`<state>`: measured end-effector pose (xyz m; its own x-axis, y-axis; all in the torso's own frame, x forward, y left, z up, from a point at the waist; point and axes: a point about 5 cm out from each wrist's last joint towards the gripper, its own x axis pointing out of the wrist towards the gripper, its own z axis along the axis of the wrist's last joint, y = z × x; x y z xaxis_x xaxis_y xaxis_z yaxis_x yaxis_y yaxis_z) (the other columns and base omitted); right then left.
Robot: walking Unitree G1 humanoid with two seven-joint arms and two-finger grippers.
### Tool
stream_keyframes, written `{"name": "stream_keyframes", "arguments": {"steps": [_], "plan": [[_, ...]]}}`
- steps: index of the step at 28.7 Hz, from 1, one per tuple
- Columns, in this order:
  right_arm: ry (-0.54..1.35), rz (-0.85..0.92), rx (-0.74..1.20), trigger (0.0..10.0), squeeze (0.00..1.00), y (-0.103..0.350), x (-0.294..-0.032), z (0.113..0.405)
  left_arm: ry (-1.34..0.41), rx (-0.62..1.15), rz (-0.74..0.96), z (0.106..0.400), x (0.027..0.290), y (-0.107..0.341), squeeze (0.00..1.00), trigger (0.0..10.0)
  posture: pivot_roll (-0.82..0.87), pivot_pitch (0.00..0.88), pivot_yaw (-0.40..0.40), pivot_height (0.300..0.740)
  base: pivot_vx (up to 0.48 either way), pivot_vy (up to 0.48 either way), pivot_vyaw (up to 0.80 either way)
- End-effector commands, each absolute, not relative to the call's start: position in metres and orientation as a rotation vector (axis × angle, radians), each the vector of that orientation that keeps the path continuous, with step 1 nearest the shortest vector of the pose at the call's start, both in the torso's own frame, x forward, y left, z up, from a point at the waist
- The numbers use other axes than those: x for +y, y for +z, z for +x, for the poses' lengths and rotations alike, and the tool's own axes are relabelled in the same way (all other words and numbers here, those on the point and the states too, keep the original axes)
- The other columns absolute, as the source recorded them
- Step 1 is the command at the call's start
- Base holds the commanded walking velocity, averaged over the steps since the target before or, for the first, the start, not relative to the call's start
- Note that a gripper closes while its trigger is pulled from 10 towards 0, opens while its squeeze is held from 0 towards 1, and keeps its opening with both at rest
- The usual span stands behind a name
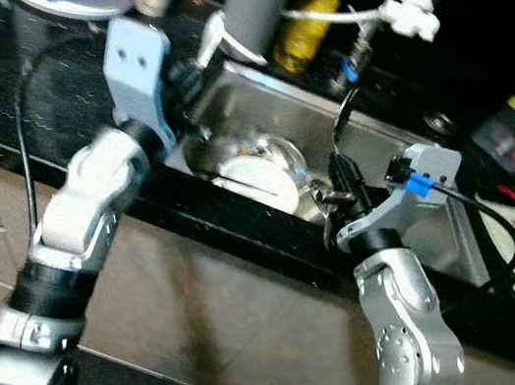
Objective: Kitchen organization
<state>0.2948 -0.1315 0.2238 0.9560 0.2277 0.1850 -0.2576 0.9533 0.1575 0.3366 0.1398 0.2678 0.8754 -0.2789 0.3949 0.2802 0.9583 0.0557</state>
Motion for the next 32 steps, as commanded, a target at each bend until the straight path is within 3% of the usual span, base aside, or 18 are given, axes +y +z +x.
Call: {"name": "stream_keyframes", "arguments": {"steps": [1,12,13,14,15,16,27,28,32], "plan": [[0.225,0.173,-0.166,10.0,0.00,0.224,-0.135,0.296,-0.324,-0.424,0.021,0.338,0.132,0.271,0.00,10.0,0.06,0.000,-0.175,0.740,0.000,0.000,-0.80],[0.229,0.161,-0.178,10.0,0.00,0.227,-0.134,0.298,-0.304,-0.313,0.103,0.373,0.143,0.244,0.00,10.0,0.04,0.000,-0.175,0.740,0.000,0.000,0.00],[0.227,0.160,-0.179,10.0,0.00,0.227,-0.135,0.297,-0.317,-0.298,0.075,0.377,0.145,0.241,0.24,10.0,0.04,0.000,-0.173,0.740,0.000,0.000,0.00],[0.226,0.160,-0.181,10.0,0.00,0.228,-0.135,0.297,-0.328,-0.291,0.052,0.379,0.147,0.239,0.24,10.0,0.04,0.000,-0.173,0.740,0.000,0.000,0.00],[0.225,0.159,-0.182,10.0,0.00,0.228,-0.136,0.297,-0.338,-0.285,0.028,0.381,0.148,0.237,0.88,10.0,0.03,0.000,-0.172,0.740,0.000,0.000,0.00],[0.224,0.160,-0.184,10.0,0.00,0.228,-0.136,0.296,-0.340,-0.282,0.020,0.383,0.149,0.235,1.00,10.0,0.03,0.000,-0.172,0.740,0.000,0.000,0.00],[0.244,0.167,-0.199,10.0,0.00,0.231,-0.135,0.293,-0.366,-0.384,-0.047,0.384,0.146,0.251,1.00,10.0,0.03,0.000,-0.179,0.740,0.000,0.000,0.00],[0.254,0.164,-0.198,10.0,0.00,0.230,-0.131,0.295,-0.399,-0.427,-0.084,0.376,0.141,0.257,0.00,10.0,0.03,0.000,-0.183,0.740,0.000,0.000,0.00],[0.268,0.160,-0.198,10.0,0.00,0.230,-0.126,0.300,-0.460,-0.484,-0.125,0.361,0.131,0.265,0.00,10.0,0.05,0.000,-0.187,0.740,0.000,0.000,0.00]]}}
